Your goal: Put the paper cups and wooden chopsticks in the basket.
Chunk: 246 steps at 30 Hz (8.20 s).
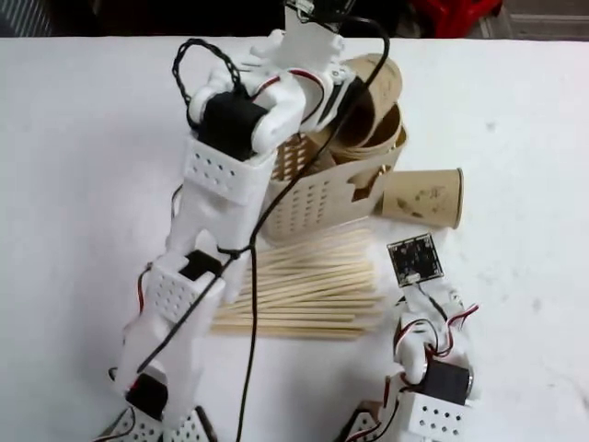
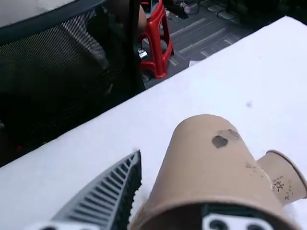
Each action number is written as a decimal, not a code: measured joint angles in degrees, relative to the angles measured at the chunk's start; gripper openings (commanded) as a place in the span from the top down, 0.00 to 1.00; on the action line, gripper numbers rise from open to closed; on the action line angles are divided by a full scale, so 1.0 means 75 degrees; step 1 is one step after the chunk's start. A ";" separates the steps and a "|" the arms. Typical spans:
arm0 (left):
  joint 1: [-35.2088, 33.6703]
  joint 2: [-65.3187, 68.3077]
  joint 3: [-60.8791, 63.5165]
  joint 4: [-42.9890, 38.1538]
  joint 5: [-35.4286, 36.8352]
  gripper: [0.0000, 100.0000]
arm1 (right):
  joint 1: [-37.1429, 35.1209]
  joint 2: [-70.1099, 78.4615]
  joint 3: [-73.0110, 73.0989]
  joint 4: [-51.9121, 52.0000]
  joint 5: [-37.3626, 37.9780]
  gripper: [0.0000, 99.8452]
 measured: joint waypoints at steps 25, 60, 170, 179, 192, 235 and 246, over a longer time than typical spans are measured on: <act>0.0305 -0.0914 0.0961 -0.0715 0.0000 0.81 | 0.0000 0.0000 0.0000 0.0000 0.0000 0.98; 0.0410 -0.0914 0.0762 0.1184 -0.0610 0.81 | 0.0000 0.0000 0.0000 0.0000 0.0012 0.98; -0.3282 -1.1018 2.0032 -0.5087 -0.0539 0.81 | 0.1231 1.2484 -1.1862 0.0492 -0.1289 0.98; -0.3282 -1.1018 2.0032 -0.5087 -0.0539 0.81 | 0.1254 1.0327 -1.1862 0.2180 0.0211 0.98; -0.3188 -1.1018 2.0032 -0.5087 -0.0539 0.81 | 0.3681 1.0784 -1.1593 0.2801 0.3212 0.91; -0.3095 -1.0971 2.0185 -0.5427 -0.0539 0.81 | 0.4759 0.5697 -0.1770 -0.5685 0.5486 0.98; -0.2837 -1.0971 2.0325 -0.5451 -0.0539 0.81 | 0.4208 0.5087 -0.4466 -0.2028 0.1289 0.98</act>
